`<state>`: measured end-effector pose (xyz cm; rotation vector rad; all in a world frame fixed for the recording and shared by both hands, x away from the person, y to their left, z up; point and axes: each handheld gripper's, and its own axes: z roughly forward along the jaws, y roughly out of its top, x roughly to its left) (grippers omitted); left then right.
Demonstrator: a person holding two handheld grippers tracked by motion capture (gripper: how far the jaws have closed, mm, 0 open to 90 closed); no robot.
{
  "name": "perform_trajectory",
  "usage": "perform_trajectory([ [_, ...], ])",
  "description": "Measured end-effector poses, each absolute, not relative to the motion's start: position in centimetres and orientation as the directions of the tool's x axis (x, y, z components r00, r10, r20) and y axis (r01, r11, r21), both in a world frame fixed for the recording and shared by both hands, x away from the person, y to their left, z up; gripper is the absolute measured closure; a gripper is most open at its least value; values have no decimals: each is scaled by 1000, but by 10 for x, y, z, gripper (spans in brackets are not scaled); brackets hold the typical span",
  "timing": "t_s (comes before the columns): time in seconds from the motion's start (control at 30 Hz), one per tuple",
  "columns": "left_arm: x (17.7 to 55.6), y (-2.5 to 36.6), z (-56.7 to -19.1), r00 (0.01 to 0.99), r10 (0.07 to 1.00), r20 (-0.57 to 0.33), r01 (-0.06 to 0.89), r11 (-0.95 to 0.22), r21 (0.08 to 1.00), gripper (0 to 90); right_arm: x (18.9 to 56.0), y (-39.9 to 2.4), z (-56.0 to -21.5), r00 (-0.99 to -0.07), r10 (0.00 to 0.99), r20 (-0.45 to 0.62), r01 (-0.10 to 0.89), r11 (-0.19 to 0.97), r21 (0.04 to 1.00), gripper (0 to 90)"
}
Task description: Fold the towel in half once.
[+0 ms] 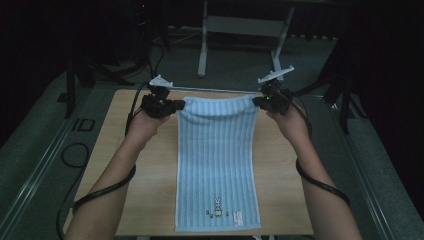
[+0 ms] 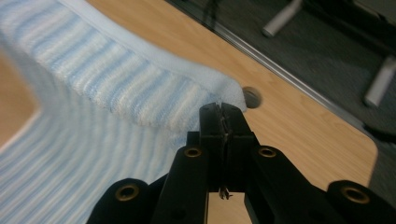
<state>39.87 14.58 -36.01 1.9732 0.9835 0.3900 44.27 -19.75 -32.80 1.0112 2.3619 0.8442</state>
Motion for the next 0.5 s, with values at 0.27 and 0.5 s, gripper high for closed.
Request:
perform_trajectory([
  [0.27, 337, 146, -418, 690, 714, -120, 481, -328, 813, 868, 378, -218, -379, -713, 691, -120, 447, 579, 682, 888],
  [0.5, 304, 138, -479, 713, 677, -184, 553, -381, 741, 866, 340, -224, -453, -753, 655, -66, 483, 617, 622, 888],
])
